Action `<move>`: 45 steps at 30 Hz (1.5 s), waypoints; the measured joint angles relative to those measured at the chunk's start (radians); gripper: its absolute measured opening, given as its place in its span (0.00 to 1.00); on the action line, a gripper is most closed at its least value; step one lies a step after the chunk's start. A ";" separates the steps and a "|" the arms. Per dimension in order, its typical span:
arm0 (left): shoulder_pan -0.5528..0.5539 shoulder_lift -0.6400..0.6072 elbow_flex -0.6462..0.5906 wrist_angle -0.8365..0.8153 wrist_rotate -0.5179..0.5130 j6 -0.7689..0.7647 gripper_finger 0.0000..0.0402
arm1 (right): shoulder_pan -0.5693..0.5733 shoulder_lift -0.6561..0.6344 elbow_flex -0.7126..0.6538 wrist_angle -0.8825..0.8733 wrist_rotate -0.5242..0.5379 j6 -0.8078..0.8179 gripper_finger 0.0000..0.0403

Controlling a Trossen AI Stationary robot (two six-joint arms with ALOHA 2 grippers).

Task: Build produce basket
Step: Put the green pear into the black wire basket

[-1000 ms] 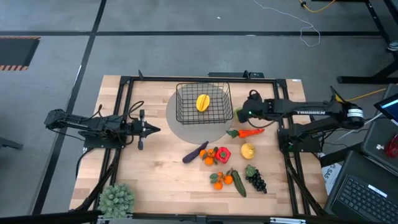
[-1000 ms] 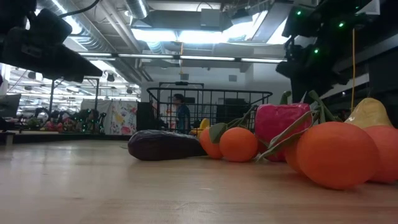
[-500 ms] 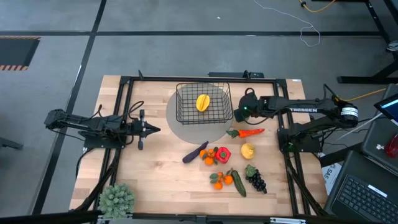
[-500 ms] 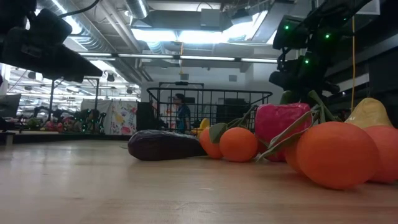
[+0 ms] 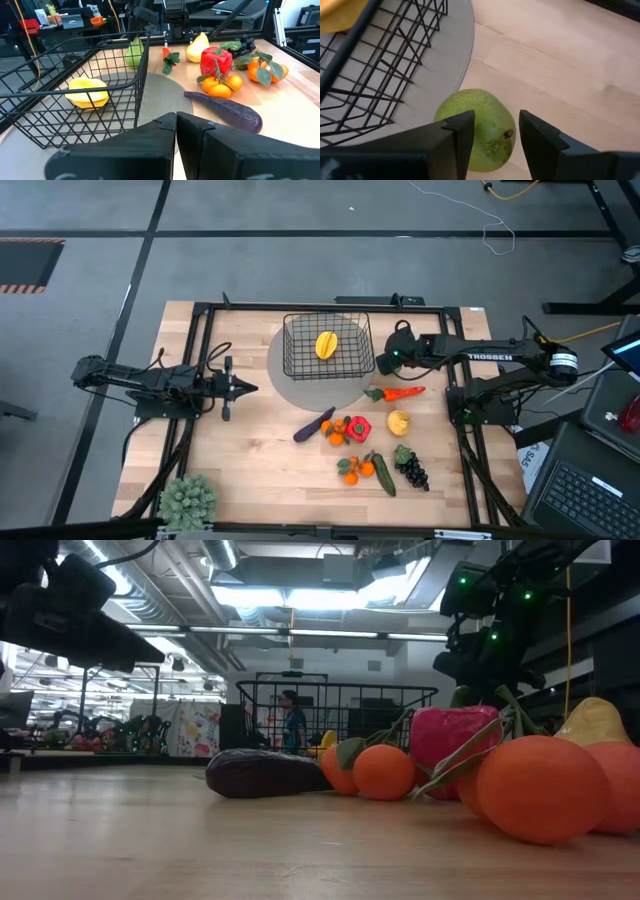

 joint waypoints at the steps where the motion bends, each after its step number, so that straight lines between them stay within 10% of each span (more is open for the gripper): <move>1: 0.000 0.000 0.000 0.000 0.000 0.000 0.01 | 0.000 -0.002 0.000 0.000 0.008 0.000 0.36; 22: 0.000 0.000 0.000 0.000 0.000 0.000 0.01 | 0.035 -0.045 0.000 -0.037 -0.010 0.030 0.35; 35: 0.000 0.000 0.000 0.000 0.000 0.000 0.01 | 0.035 -0.045 0.000 -0.038 -0.002 0.021 0.02; 45: 0.000 0.000 0.000 0.000 0.000 0.000 0.01 | 0.035 -0.044 0.027 -0.060 -0.010 -0.052 0.00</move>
